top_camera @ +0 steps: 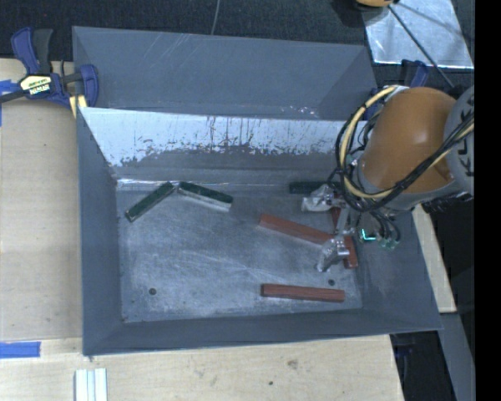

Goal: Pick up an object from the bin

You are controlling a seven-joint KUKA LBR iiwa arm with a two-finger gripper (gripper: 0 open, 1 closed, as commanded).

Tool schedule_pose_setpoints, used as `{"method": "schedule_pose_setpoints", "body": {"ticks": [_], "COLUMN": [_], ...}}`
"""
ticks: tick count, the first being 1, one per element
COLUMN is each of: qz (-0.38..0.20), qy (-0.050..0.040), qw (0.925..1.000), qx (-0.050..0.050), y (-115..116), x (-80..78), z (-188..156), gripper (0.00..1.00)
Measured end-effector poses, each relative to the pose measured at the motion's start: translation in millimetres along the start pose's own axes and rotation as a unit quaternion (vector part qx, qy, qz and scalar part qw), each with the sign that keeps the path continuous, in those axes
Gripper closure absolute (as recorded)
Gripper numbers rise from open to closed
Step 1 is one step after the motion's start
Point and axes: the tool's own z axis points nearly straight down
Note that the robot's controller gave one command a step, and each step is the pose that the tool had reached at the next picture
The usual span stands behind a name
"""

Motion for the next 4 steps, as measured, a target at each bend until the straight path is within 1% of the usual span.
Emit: {"method": "schedule_pose_setpoints", "body": {"ticks": [1,2,3,4], "qz": [-0.001,0.004,0.004,0.013], "qy": [-0.0039,-0.0147,-0.0147,-0.0049], "qw": [1.0,0.9999,0.9999,0.9999], "qx": [0.0,0.001,0.001,0.0], "y": [0.1,16.0,16.0,31.2], "x": [-2.0,-15.4,-15.4,-19.7], "z": [-3.9,65.8,65.8,-80.3], "gripper": [0.0,1.0,1.0,1.0]}}
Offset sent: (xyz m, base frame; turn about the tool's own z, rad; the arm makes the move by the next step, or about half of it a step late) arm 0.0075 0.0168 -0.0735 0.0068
